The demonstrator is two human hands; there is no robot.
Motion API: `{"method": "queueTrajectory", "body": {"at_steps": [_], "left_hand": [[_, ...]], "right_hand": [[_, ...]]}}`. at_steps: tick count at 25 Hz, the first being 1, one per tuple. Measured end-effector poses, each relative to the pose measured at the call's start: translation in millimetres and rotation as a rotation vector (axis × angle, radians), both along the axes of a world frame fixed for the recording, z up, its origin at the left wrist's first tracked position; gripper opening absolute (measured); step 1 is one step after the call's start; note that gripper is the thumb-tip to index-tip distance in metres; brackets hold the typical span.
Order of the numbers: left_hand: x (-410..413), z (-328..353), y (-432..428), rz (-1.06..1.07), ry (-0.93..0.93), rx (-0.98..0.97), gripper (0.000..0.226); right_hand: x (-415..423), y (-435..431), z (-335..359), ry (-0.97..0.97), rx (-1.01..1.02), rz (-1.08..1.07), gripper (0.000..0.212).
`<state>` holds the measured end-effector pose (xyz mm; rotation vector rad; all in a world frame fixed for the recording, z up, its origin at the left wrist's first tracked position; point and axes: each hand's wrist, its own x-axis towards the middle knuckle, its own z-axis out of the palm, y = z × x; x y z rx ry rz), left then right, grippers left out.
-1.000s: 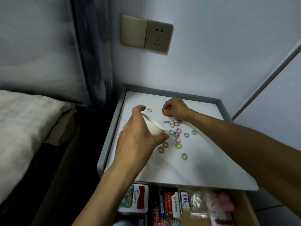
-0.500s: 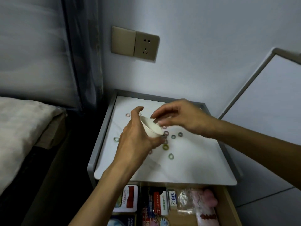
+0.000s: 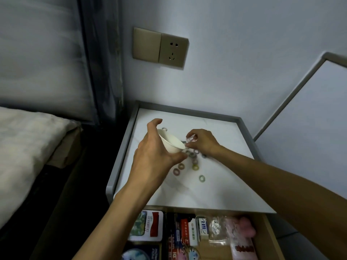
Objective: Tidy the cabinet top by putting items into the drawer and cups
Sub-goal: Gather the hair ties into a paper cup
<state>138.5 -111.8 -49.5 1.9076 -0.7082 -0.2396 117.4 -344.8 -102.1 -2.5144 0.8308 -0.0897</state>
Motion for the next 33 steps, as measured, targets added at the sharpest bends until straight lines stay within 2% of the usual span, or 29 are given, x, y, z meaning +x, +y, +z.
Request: {"method": "queueTrajectory", "body": {"at_steps": [4,10,13,15,17,18,21,23,25,26,28,30,31,33], "left_hand": [[3.6,-1.3,1.3,-0.006,0.006,-0.007,0.1],[2.1,-1.8,1.4,-0.011,-0.006,-0.004,0.098],[0.9,-4.3,-3.2,-0.014,0.01,-0.019,0.098],[-1.9,-3.6,-6.9,-0.031,0.025,-0.013,0.097],[-5.1,-2.5,-9.4,-0.05,0.04,-0.006,0.096],[-7.4,-2.4,-11.0,-0.061,0.041,-0.013,0.096],[-16.1,-2.1,-15.5,-0.075,0.035,-0.051,0.089],[-19.9,-2.6,-17.0,-0.069,0.03,-0.056,0.09],[-18.6,-3.8,-15.0,-0.053,0.024,-0.041,0.094],[-16.7,-4.2,-13.2,-0.04,0.03,-0.04,0.096],[-13.3,-5.1,-11.1,-0.023,0.041,-0.045,0.098],[-12.1,-4.4,-8.6,-0.012,0.031,-0.048,0.098],[-11.8,-4.0,-7.8,-0.008,0.024,-0.05,0.098],[-9.5,-4.9,-7.2,0.001,0.016,-0.049,0.098]], "right_hand": [[-0.3,-0.2,-6.0,-0.038,-0.039,0.017,0.01],[4.6,2.2,6.0,0.065,-0.068,0.005,0.014],[-0.8,4.6,44.5,-0.115,0.019,0.026,0.008],[-9.0,17.9,85.9,-0.206,0.198,0.129,0.006],[-19.2,43.1,118.5,-0.186,0.322,0.314,0.009],[-24.9,57.2,128.8,-0.128,0.3,0.411,0.011],[-38.3,84.0,136.6,0.05,0.067,0.612,0.022],[-45.1,75.9,137.5,-0.045,0.148,0.551,0.022],[-51.9,52.3,129.7,-0.202,0.261,0.372,0.017],[-55.7,36.9,117.7,-0.213,0.219,0.263,0.016],[-66.7,2.7,77.3,-0.035,0.0,0.079,0.024],[-76.2,-19.4,30.3,0.202,-0.096,0.035,0.043],[-77.5,-24.2,12.4,0.24,-0.087,0.043,0.05],[-72.3,-26.2,-5.8,0.169,-0.042,0.081,0.054]]}}
